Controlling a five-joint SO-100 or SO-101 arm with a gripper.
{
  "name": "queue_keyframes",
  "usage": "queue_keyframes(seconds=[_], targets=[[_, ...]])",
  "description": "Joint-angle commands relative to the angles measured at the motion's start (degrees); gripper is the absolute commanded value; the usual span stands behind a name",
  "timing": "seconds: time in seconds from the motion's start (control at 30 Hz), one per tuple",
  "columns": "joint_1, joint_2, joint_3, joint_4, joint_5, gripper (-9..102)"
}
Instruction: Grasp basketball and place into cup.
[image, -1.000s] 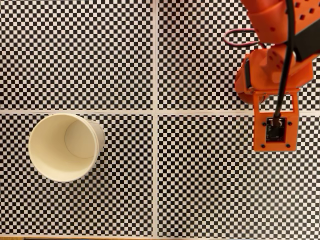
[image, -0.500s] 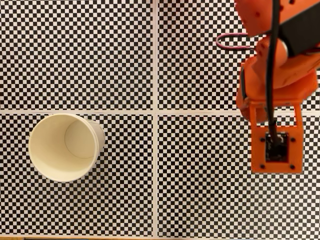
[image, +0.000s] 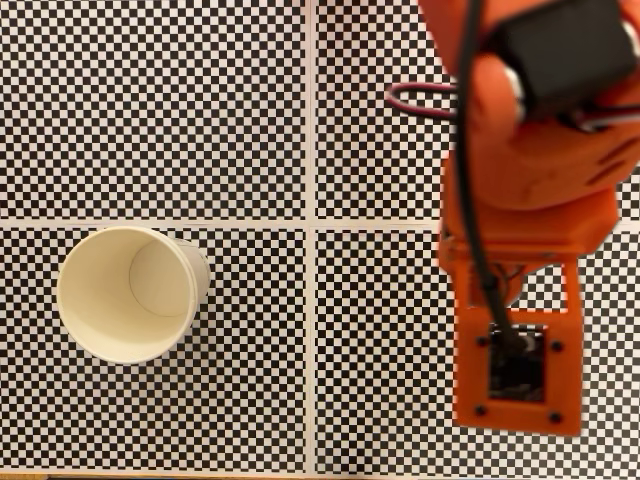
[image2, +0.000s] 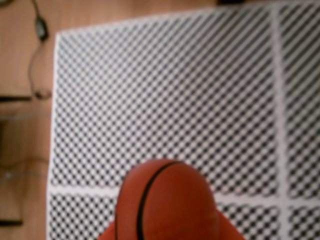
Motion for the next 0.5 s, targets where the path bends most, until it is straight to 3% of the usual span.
queue_keyframes(seconds=[0.0,0.47], targets=[[3.87,4.22,-3.52,0.18,-1.85,0],[17.67,8.61,-7.82,0.18,-8.88,0]])
